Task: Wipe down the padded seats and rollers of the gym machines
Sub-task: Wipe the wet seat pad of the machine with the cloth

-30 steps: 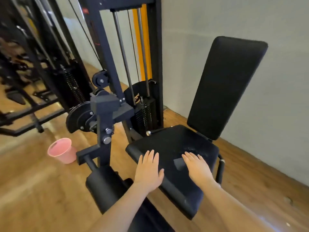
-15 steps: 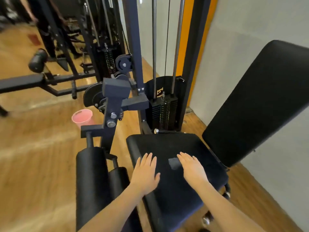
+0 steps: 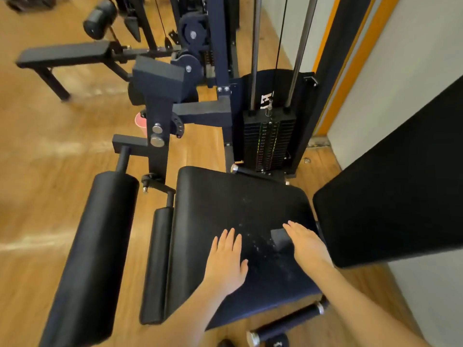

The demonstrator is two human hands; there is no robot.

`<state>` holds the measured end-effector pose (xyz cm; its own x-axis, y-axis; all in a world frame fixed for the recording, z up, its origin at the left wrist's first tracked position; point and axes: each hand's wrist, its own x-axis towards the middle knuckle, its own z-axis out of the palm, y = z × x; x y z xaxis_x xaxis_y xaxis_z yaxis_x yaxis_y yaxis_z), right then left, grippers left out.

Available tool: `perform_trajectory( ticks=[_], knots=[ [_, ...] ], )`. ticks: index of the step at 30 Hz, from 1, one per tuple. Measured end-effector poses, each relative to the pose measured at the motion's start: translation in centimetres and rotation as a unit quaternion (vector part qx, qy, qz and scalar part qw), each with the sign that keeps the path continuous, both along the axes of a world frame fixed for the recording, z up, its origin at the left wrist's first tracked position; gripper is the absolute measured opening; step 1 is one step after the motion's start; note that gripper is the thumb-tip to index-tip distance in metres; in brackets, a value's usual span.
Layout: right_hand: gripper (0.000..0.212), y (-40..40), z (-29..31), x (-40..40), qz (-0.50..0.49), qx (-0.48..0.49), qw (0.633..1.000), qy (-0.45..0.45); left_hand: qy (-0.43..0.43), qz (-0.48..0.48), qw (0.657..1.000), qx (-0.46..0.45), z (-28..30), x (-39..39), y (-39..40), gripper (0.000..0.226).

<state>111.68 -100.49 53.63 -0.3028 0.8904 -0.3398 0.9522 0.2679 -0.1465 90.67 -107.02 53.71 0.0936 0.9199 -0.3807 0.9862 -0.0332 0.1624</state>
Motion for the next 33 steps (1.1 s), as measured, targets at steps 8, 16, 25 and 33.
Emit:
perform_trajectory(
  ticks=[8,16,25,33],
  knots=[
    [0.064,8.1,-8.0,1.6,0.082,0.009,0.997,-0.003,0.016,0.078,0.997,-0.015,-8.9,3.5,0.2,0.065],
    [0.058,9.6,-16.1,4.0,0.220,-0.035,0.975,0.020,0.068,0.207,0.976,-0.010,-15.0,7.0,1.2,0.066],
    [0.049,11.8,-18.5,4.2,0.079,-0.007,0.976,0.202,0.123,0.189,0.974,0.010,-16.4,7.2,0.8,0.066],
    [0.068,21.0,-18.3,5.6,-0.095,0.019,0.977,0.188,0.129,0.179,0.974,0.043,-17.2,6.8,0.5,0.066]
  ],
)
